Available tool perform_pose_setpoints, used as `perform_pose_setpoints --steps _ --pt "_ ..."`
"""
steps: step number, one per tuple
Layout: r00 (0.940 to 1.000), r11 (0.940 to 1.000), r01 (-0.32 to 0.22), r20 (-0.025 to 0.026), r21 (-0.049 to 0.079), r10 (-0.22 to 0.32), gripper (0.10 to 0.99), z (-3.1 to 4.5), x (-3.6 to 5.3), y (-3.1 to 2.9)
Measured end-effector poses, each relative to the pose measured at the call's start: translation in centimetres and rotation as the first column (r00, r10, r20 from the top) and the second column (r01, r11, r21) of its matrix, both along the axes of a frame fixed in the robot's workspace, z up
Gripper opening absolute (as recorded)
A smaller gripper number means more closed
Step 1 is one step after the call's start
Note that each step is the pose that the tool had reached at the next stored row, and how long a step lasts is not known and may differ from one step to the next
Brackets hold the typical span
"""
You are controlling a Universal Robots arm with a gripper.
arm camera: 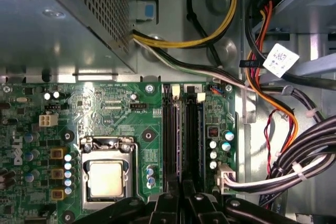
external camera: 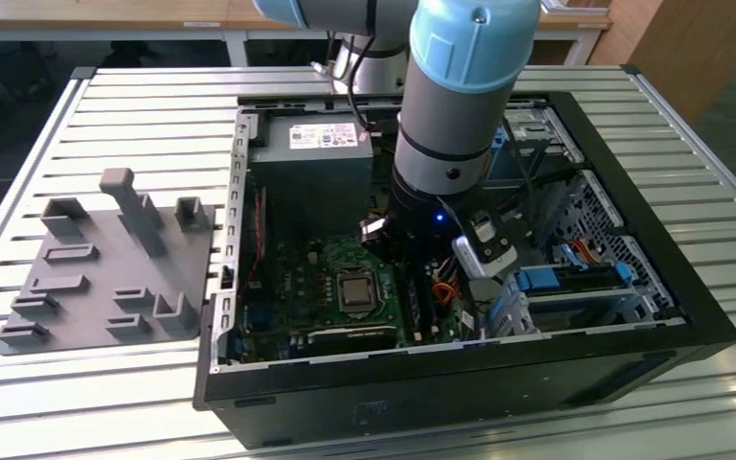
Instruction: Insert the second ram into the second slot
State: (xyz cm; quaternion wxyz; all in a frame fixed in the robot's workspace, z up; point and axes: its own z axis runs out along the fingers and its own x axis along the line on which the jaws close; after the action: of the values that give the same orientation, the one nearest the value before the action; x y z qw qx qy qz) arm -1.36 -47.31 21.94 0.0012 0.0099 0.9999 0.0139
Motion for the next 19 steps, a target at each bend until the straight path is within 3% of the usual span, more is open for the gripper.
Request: perform_pose_setpoints --steps 7,19 --pt "1.0000 1.0000 0.000 -0.0004 0.000 0.000 0.137 -0.06 0.00 0.00" --pt "1.0000 1.0000 0.000 -0.0063 0.000 0.000 0.137 -0.50 0.00 0.00"
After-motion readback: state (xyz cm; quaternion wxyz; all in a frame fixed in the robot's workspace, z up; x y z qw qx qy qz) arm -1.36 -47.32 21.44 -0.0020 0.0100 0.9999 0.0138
